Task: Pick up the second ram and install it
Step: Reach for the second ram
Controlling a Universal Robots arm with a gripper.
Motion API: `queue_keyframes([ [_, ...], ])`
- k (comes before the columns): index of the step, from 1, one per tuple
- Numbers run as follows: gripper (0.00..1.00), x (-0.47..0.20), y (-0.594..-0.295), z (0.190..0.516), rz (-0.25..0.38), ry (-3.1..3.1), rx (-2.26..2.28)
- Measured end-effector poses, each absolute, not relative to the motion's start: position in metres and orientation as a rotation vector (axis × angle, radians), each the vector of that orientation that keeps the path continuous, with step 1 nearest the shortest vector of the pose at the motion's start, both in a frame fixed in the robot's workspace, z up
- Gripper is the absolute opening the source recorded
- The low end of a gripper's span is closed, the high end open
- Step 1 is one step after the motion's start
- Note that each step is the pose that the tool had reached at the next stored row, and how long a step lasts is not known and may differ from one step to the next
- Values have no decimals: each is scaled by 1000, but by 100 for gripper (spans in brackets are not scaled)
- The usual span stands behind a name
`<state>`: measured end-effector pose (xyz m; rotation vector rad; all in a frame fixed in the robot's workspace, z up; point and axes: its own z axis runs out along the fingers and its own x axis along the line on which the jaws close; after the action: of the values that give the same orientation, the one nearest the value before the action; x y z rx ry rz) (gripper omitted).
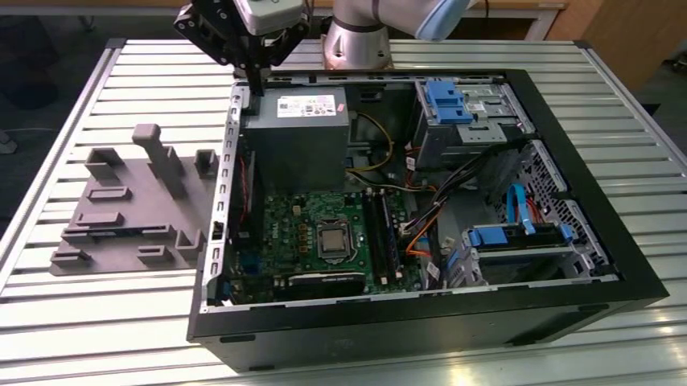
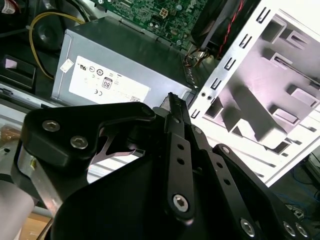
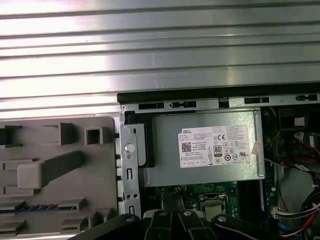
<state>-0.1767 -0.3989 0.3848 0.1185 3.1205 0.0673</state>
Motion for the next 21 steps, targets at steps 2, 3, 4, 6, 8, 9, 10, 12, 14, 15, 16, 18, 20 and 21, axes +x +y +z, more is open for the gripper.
queue_keyframes([
  [2,13,-178,-399,385,67,3121,119],
  [3,13,-179,-399,384,67,3121,118],
  [4,13,-179,-399,384,67,3121,119],
  [6,13,-181,-399,384,67,3121,119],
  [8,13,-182,-399,384,67,3122,119],
  [9,13,-183,-399,384,67,3122,119],
  [10,13,-183,-399,384,67,3122,119],
  [12,13,-184,-399,383,67,3122,119],
  [14,13,-185,-399,383,67,3123,119],
  [15,13,-186,-399,383,67,3123,119],
  [16,13,-187,-399,383,67,3123,119],
  [18,13,-187,-399,383,67,3124,119],
  [20,13,-188,-399,382,67,3125,119],
  [21,13,-189,-399,382,67,3125,119],
])
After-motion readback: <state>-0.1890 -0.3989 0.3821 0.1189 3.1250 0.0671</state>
